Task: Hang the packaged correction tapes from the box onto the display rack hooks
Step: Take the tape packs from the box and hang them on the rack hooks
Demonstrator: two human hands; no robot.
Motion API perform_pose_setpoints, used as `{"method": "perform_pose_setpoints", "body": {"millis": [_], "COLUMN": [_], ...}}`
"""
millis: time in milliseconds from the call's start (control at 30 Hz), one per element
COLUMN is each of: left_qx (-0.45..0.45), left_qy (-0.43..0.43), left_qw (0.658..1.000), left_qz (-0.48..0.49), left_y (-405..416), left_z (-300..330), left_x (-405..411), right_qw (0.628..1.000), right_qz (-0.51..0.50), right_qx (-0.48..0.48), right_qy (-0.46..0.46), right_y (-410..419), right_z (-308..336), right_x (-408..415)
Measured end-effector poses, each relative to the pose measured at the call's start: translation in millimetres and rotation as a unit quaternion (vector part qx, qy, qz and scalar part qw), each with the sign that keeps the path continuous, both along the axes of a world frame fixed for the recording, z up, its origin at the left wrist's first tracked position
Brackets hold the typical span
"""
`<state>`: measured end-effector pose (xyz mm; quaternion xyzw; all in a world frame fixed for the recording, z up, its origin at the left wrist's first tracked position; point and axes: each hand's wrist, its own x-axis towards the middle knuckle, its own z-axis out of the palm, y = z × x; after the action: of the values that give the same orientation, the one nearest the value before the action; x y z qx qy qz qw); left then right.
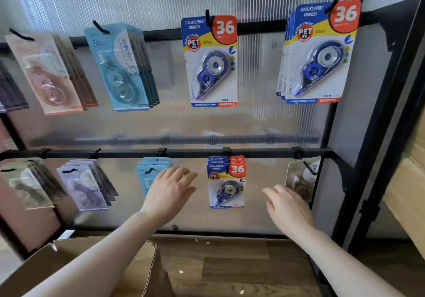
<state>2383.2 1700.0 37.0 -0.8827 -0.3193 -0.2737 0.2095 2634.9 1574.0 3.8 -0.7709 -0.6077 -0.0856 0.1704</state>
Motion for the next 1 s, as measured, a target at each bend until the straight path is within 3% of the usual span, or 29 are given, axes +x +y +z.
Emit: {"method": "perform_pose_setpoints", "body": {"millis": [200, 533, 1000], "left_qx": [-0.021, -0.081, -0.21], "left_qy": [0.035, 0.023, 0.052], "left_qw": [0.998, 0.99, 0.952], "left_qz": [0.046, 0.117, 0.215], "left_y": [-9, -11, -6], "left_z": [-18, -54, -137], "left_x": [-49, -163, -291], "right_qw": [0.999, 0.993, 0.977], "right_qz": [0.038, 0.108, 0.197], "right_qx": [-0.014, -0.04, -0.082], "right_qy": [0.001, -0.001, -0.008], "right_y": [5, 43, 74], "right_z": [-11, -23, -51], "right_x": [-38, -139, -283]}}
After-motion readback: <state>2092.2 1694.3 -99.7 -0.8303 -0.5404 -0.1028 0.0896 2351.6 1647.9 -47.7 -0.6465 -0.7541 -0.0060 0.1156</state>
